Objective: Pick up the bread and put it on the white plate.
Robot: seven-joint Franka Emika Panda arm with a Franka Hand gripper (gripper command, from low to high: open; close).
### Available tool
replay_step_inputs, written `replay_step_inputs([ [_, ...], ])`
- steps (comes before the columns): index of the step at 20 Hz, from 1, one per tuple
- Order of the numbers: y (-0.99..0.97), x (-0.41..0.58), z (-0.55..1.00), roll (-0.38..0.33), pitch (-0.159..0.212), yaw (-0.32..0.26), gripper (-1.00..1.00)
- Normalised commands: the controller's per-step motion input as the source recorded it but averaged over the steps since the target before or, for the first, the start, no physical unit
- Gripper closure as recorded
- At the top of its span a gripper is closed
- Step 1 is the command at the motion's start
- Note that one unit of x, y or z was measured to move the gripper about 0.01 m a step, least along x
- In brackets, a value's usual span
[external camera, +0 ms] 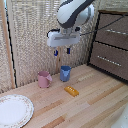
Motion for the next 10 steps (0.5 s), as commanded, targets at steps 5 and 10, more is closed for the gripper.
replay_step_inputs([
  [5, -0.19, -0.247, -0.33, 0.0, 0.02, 0.06, -1.0],
  [10, -0.26, -0.233, -0.38, 0.003, 0.07, 0.092, -1.0],
])
